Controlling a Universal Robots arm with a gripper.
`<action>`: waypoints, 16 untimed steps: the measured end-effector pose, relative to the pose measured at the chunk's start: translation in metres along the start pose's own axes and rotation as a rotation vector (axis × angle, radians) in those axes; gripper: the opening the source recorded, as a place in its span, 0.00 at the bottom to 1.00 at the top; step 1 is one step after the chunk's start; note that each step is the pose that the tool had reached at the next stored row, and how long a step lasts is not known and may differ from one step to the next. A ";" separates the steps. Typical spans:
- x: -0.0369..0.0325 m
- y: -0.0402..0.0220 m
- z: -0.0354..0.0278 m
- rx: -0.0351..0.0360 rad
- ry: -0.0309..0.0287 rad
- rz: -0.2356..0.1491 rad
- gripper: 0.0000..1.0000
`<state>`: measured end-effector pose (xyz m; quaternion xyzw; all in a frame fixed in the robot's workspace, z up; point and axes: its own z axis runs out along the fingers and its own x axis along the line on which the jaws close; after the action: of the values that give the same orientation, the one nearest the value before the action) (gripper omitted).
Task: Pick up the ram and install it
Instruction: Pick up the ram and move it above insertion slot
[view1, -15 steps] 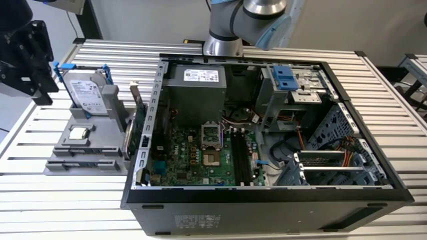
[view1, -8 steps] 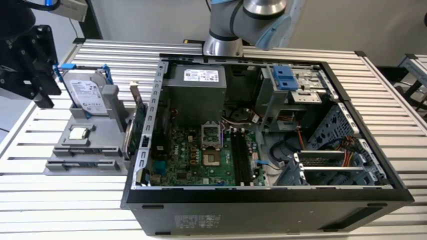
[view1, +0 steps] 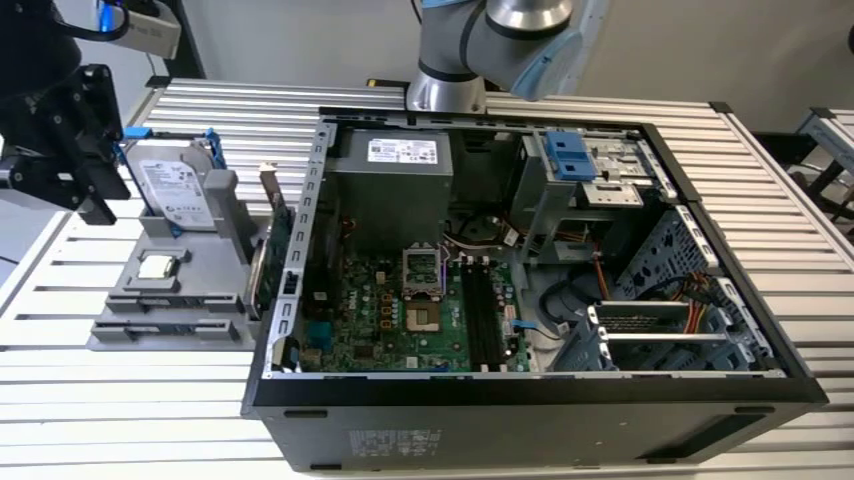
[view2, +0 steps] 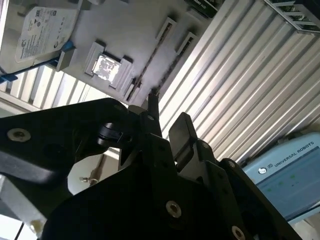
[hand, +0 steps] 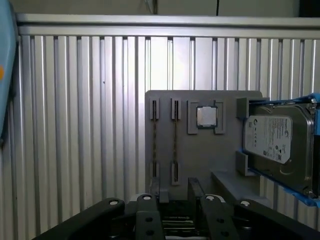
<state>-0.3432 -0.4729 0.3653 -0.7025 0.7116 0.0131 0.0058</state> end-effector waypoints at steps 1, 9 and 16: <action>0.0000 0.0000 0.0013 0.0020 0.0011 0.000 1.00; 0.0003 -0.0002 0.0117 0.0065 0.0038 0.000 1.00; 0.0006 0.0003 0.0221 0.0071 0.0038 0.000 1.00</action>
<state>-0.3437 -0.4729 0.3432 -0.7025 0.7116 0.0092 0.0069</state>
